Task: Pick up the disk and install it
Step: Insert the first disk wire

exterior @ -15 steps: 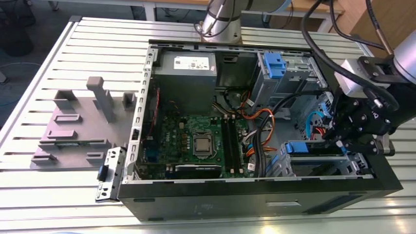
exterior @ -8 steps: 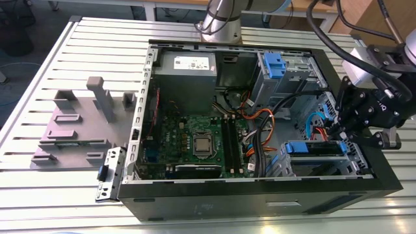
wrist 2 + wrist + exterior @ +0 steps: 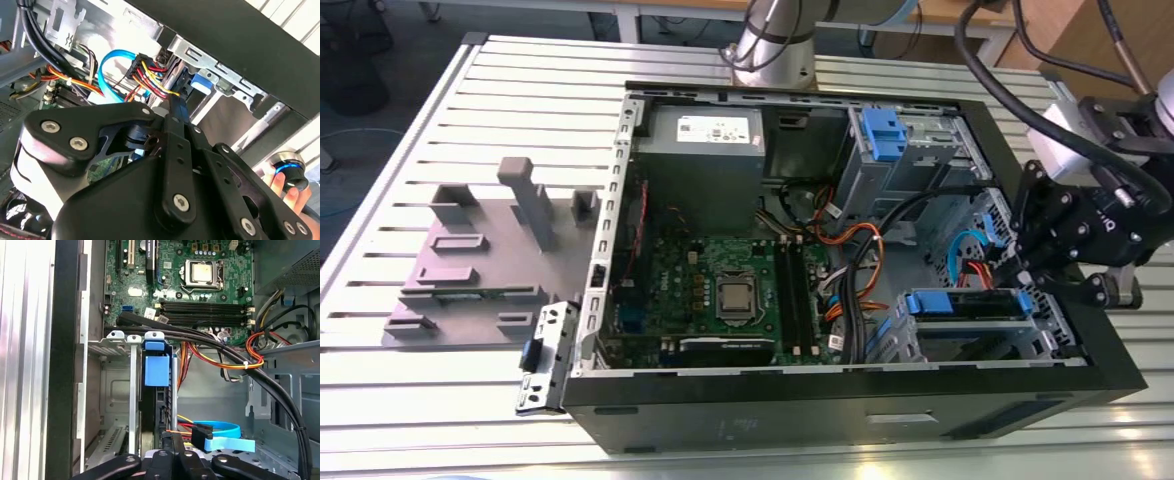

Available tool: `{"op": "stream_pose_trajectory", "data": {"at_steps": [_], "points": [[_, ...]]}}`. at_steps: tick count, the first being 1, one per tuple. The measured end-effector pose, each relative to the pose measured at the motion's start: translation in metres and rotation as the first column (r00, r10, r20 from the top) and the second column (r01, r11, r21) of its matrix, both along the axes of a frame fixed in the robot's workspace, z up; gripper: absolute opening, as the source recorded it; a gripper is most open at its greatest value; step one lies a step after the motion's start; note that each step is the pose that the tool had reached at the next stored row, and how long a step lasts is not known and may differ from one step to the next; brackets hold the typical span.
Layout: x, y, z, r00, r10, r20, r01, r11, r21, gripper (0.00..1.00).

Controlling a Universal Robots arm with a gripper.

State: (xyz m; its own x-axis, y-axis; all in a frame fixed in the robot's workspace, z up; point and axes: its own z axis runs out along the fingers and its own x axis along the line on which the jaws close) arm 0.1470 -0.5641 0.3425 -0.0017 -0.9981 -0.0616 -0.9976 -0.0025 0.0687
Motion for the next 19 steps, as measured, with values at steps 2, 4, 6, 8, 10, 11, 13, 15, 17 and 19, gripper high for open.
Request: {"op": "stream_pose_trajectory", "data": {"at_steps": [2,4,6,8,10,11,13,15,17,19], "points": [[0.0001,0.0001,0.0076,1.0,0.0,0.0001,0.0,1.0,0.0002,0.11],[0.0001,0.0,0.0166,1.0,0.0,0.0,0.0,1.0,0.0002,0.11],[0.0001,0.0,0.0259,1.0,0.0,0.0,0.0,1.0,0.0005,0.11],[0.0001,0.0,0.0339,1.0,0.0,0.0,0.0,1.0,0.0004,0.11],[0.0001,0.0,0.0344,1.0,0.0,0.0,0.0,1.0,0.0036,0.11],[0.0001,0.0,0.0346,1.0,0.0,0.0,0.0,1.0,0.0038,0.11],[0.0001,0.0,0.035,1.0,0.0,0.0,0.0,1.0,0.0036,0.11],[0.0001,0.0,0.0354,1.0,0.0,0.0,0.0,1.0,0.0035,0.11],[0.0001,0.0,0.0357,1.0,0.0,0.0,0.0,1.0,0.0035,0.11],[0.0001,0.0,0.0361,1.0,0.0,0.0001,0.0,1.0,0.0035,0.11]]}}
